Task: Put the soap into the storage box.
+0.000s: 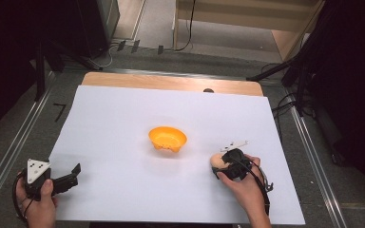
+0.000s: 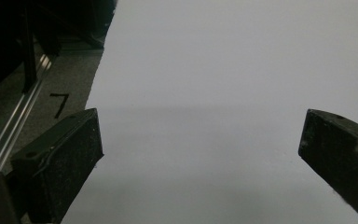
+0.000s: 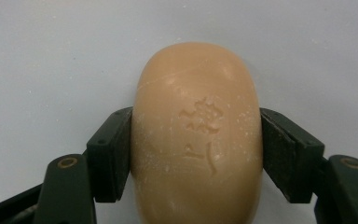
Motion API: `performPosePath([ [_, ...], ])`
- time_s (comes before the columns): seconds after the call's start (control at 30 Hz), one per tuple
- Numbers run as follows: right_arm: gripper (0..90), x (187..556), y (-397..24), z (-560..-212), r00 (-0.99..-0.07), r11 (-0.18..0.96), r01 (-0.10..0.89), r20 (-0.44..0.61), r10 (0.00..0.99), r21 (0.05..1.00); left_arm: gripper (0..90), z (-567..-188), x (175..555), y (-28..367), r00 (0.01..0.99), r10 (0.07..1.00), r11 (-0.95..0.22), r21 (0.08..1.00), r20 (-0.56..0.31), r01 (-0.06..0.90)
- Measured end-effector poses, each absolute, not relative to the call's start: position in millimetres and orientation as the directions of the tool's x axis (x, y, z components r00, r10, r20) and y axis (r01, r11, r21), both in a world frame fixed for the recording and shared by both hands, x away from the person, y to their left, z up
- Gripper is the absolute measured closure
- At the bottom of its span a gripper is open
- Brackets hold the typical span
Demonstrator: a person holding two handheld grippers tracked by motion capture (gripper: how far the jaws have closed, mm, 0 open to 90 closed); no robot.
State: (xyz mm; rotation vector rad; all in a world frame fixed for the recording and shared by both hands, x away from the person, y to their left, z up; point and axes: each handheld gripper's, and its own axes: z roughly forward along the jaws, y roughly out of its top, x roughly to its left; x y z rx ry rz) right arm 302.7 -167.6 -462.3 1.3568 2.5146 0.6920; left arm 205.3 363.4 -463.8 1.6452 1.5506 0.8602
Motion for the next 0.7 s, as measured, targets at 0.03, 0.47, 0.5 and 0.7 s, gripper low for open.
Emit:
performPosePath([
  [0.03, 32.0, 303, -168, -463, -0.556, 0.465, 0.735, 0.047, 0.830, 0.494, 0.0, -464, 205, 363, 0.060, 0.998, -0.030, 0.849, -0.002, 0.527],
  [0.47, 32.9, 304, -168, -462, -0.582, 0.490, 0.717, 0.040, 0.812, 0.496, 0.0, -464, 205, 363, 0.062, 0.998, -0.034, 0.849, 0.002, 0.528],
  [0.5, 32.9, 305, -168, -461, -0.592, 0.502, 0.712, 0.036, 0.805, 0.491, 0.0, -464, 205, 363, 0.060, 0.998, -0.031, 0.849, -0.001, 0.527],
  [0.7, 32.9, 309, -167, -453, -0.641, 0.546, 0.660, 0.009, 0.767, 0.515, 0.0, -464, 205, 363, 0.061, 0.998, -0.032, 0.849, 0.000, 0.528],
])
